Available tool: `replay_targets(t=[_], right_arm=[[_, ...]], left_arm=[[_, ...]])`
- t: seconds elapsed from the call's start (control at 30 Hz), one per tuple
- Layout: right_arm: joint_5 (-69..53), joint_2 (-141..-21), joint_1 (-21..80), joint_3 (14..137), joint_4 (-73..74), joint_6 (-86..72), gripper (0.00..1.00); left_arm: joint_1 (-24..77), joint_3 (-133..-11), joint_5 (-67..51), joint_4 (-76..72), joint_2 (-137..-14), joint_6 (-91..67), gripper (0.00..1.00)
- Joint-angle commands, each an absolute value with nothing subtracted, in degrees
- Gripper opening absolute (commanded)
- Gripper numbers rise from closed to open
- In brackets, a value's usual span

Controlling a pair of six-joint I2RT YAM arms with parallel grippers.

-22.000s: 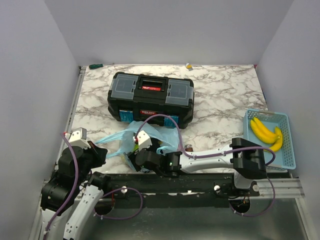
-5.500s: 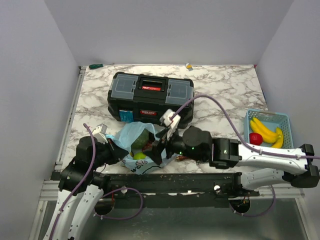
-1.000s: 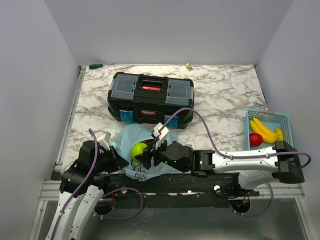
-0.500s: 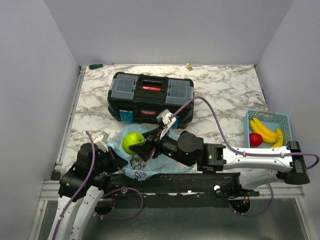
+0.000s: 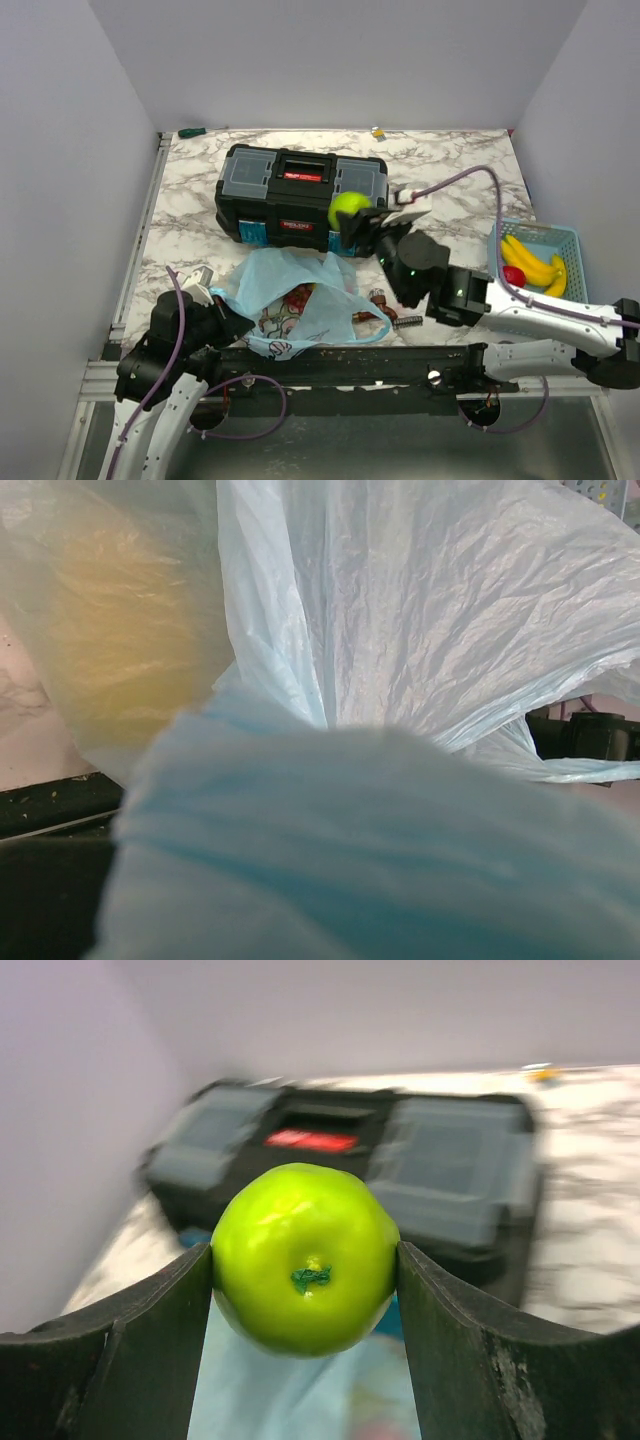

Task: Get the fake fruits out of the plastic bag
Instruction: Place the fake fruit in the bin.

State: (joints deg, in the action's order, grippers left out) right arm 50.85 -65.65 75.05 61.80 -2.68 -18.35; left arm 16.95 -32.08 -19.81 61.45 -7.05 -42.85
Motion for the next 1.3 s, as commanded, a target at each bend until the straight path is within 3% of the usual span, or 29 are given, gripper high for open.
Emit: replay_targets(t=[0.0, 0.23, 0.43, 0.6, 0.87, 1.27], right_arm=[[64.0, -60.4, 62.5, 58.4, 3.6, -16.9, 0.01], [69.4, -58.4, 38.2, 53.5, 12.1, -25.0, 0.01], [73.9, -60.1, 23.7, 50.3, 25.5, -38.2, 0.01], [63.7, -60.9, 8.6, 46.1, 30.9, -47.8, 0.01], [61.3, -61.7, -3.2, 40.0, 31.2, -54.9, 0.01], [61.5, -69.6, -5.7, 41.3, 30.1, -54.5, 0.01]], left_arm=[[17.1, -31.6, -18.1, 61.0, -5.1, -43.3, 0.0], [17.1, -31.7, -19.1, 61.0, -7.0, -42.1, 0.0], [17.1, -31.5, -18.8, 60.8, -5.8, -42.7, 0.0], [17.1, -31.9, -20.1, 61.0, -7.2, -41.4, 0.0], [17.1, -31.7, -21.7, 60.3, -8.2, -39.6, 0.0], [17.1, -31.7, -21.8, 60.2, -5.9, -39.3, 0.0]])
